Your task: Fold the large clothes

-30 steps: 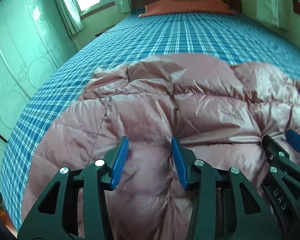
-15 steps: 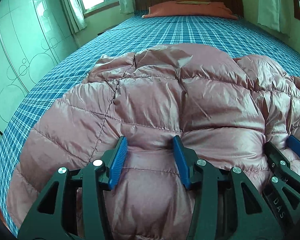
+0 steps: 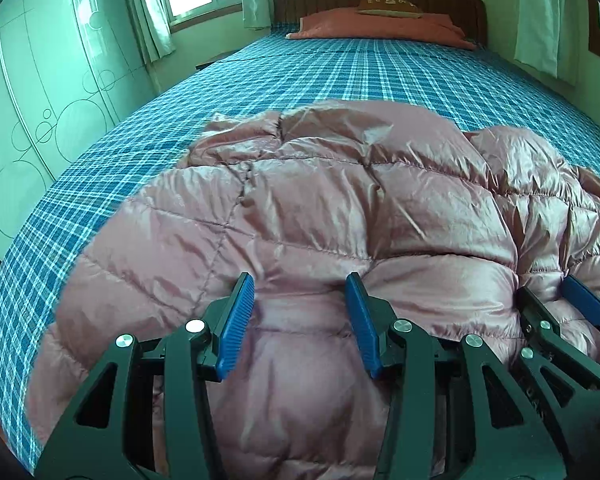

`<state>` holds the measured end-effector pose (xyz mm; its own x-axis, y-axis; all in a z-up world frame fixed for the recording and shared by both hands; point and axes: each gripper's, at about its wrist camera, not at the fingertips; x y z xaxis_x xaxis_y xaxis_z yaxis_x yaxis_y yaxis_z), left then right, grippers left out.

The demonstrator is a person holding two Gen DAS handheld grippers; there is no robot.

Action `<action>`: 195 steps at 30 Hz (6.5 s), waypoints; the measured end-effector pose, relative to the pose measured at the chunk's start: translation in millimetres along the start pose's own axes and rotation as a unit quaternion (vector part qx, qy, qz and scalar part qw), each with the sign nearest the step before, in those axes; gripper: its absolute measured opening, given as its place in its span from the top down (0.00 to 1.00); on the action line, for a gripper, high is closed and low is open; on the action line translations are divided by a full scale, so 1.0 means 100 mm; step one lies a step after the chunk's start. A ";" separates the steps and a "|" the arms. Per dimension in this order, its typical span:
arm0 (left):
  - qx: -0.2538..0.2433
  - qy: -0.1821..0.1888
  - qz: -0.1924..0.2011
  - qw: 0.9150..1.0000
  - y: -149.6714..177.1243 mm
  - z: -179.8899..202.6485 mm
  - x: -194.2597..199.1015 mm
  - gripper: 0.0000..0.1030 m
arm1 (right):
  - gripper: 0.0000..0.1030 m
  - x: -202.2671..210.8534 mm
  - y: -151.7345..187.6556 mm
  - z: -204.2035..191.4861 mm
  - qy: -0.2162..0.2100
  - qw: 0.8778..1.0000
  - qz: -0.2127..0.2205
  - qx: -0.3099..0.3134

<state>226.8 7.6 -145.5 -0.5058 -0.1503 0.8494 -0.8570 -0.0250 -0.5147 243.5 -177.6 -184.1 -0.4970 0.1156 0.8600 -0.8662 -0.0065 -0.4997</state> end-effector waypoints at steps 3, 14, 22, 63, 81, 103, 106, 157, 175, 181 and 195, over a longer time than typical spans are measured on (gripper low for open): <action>0.012 0.009 0.002 1.000 0.03 -0.16 0.12 0.53 | 0.51 0.01 0.00 -0.01 -0.002 1.000 -0.002 -0.002; 0.111 0.028 -0.022 0.993 0.24 -1.14 0.29 0.44 | 0.51 0.02 0.02 -0.03 0.001 1.000 0.005 -0.002; 0.216 0.141 -0.058 0.964 0.55 -1.59 0.26 0.35 | 0.51 0.03 0.03 -0.03 0.002 1.000 0.007 -0.003; 0.124 0.254 -0.019 0.959 -0.03 -1.19 0.08 0.85 | 0.51 0.06 0.05 -0.20 0.021 1.000 0.010 0.000; -0.040 0.265 0.076 0.960 -0.27 0.06 1.32 0.88 | 0.38 0.85 0.33 0.94 0.031 0.996 0.047 -0.065; -0.191 0.175 0.014 0.966 0.44 2.26 0.89 0.88 | 0.38 0.73 1.12 2.57 0.080 0.979 -0.010 -0.187; -0.194 0.161 0.019 0.967 0.55 2.36 0.84 0.88 | 0.38 0.68 1.15 2.65 0.074 0.978 -0.015 -0.195; 0.040 0.314 -0.030 0.948 0.46 0.23 0.72 0.35 | 0.38 1.23 0.80 1.99 0.018 0.984 0.032 -0.176; 0.184 0.441 -0.123 0.870 0.01 0.30 -0.14 0.30 | 0.77 0.27 0.00 2.10 -0.235 0.938 -0.009 -0.253; 0.177 0.436 -0.126 0.873 0.02 0.44 -0.04 0.29 | 0.86 0.21 0.14 2.36 -0.204 0.940 0.006 -0.273; 0.130 0.404 -0.161 0.891 0.11 0.77 -0.19 0.27 | 0.78 0.10 0.42 2.69 -0.231 0.925 -0.019 -0.302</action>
<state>234.4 -66.0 -176.2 -0.2329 0.6634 0.7111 -0.9720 -0.1815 -0.1490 188.2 -443.8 -168.4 -0.5569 -0.3333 0.7608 -0.7655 0.5615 -0.3143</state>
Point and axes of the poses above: each gripper's, at about its wrist camera, not at the fingertips, and x roughly against the way its jaws point, z to its right, y to its underside, and after that the axes turned 11 degrees about -z, right-handed
